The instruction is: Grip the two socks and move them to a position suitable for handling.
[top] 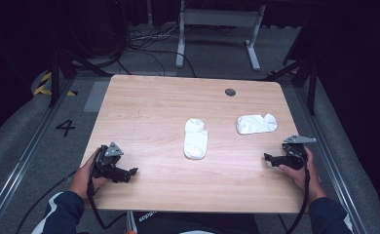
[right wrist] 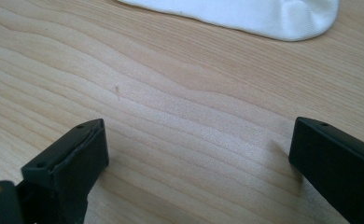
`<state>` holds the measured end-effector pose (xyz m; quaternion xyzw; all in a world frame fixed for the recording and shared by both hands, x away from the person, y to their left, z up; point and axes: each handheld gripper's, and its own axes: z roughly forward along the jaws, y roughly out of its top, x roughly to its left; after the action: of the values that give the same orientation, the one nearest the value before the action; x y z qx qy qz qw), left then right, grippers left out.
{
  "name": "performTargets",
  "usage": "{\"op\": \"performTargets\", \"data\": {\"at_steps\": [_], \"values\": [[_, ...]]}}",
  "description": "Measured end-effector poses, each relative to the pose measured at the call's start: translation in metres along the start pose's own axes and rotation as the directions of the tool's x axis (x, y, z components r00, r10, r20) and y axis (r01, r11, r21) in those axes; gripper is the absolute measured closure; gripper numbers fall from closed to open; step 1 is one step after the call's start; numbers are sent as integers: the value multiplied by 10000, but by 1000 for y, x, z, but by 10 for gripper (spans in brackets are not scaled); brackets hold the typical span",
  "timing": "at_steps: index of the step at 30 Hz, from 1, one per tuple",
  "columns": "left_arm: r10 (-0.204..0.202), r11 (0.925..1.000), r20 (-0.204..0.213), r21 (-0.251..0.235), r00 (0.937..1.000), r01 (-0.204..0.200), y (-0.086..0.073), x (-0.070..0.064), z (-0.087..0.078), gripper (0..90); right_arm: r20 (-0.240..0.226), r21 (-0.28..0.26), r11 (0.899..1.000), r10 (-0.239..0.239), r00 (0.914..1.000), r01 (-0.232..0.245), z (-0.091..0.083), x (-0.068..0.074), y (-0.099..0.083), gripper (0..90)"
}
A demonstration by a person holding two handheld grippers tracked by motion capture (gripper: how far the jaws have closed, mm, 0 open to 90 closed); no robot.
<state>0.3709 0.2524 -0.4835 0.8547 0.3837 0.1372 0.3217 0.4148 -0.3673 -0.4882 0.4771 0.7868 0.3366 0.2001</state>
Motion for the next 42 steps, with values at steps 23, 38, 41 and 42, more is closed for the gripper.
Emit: {"op": "performTargets", "data": {"at_steps": [23, 38, 41, 42], "values": [[420, 9991, 272, 22, 9987, -421, 29, -43, 26, 4, -587, -268, 9965, -800, 9951, 786, 3, 8, 20, 275], [740, 9972, 547, 26, 9958, -743, 37, -56, 33, 11, -1034, -882, 9820, -1759, 9790, 1671, 35, 52, 84, 464], [735, 9973, 556, 11, 9957, -737, 37, -56, 33, 13, -996, -791, 9805, -1872, 9773, 1798, 50, 59, 91, 469], [727, 9973, 569, -5, 9957, -728, 37, -56, 33, 14, -940, -709, 9815, -1842, 9784, 1780, 57, 61, 94, 493]]}}
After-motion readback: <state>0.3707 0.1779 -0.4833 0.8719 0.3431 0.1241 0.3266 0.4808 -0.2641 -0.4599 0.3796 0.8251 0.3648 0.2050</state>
